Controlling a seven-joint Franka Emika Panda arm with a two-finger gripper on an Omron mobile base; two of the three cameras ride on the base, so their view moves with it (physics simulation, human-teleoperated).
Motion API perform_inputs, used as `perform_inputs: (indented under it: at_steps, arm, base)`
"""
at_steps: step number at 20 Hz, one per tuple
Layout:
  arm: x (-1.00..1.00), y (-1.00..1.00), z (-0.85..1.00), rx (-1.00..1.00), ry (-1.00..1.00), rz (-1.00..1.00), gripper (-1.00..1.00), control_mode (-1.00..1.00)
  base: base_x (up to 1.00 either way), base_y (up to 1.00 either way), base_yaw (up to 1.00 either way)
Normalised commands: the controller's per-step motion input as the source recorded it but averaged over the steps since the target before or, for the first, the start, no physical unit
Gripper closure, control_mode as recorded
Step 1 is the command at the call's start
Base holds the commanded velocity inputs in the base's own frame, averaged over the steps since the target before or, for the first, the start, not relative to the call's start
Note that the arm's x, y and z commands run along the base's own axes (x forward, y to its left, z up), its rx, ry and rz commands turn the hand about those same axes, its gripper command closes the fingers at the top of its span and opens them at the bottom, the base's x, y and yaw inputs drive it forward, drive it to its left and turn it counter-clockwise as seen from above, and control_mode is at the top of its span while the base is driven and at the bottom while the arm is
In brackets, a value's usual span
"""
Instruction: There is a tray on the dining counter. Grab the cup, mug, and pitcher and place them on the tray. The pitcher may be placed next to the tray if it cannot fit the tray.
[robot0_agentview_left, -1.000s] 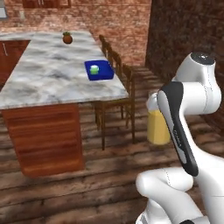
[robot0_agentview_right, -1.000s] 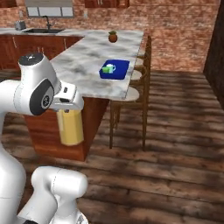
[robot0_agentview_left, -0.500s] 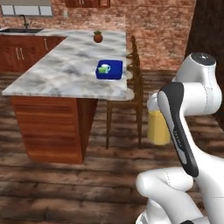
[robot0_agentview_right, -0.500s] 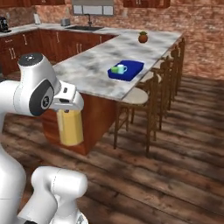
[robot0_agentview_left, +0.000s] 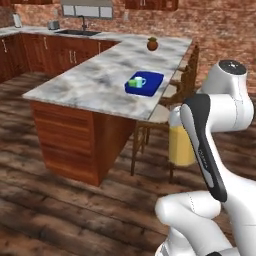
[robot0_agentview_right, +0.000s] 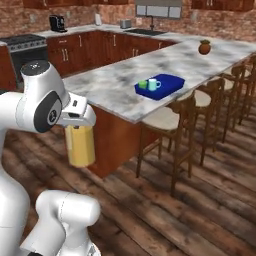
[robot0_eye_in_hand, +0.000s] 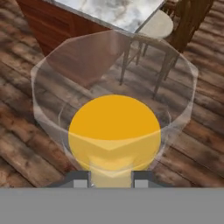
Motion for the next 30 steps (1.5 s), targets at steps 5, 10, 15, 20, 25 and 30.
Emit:
perform_inputs:
  at_steps: [5, 10, 15, 20, 25, 30]
  arm:
    - [0.00, 0.00, 0.00, 0.00, 0.00, 0.00, 1.00, 1.00]
    - [0.00, 0.00, 0.00, 0.00, 0.00, 0.00, 1.00, 1.00]
    - [0.00, 0.00, 0.00, 0.00, 0.00, 0.00, 1.00, 1.00]
    - [0.00, 0.00, 0.00, 0.00, 0.00, 0.00, 1.00, 1.00]
    - [0.00, 0.00, 0.00, 0.00, 0.00, 0.00, 1.00, 1.00]
    - [0.00, 0.00, 0.00, 0.00, 0.00, 0.00, 1.00, 1.00]
  base:
    - [0.24, -1.00, 0.48]
    - [0.23, -1.00, 0.47]
    - [0.12, -1.00, 0.46]
    - [0.11, -1.00, 0.45]
    - [0.00, -1.00, 0.43]
    - [0.00, -0.97, 0.38]
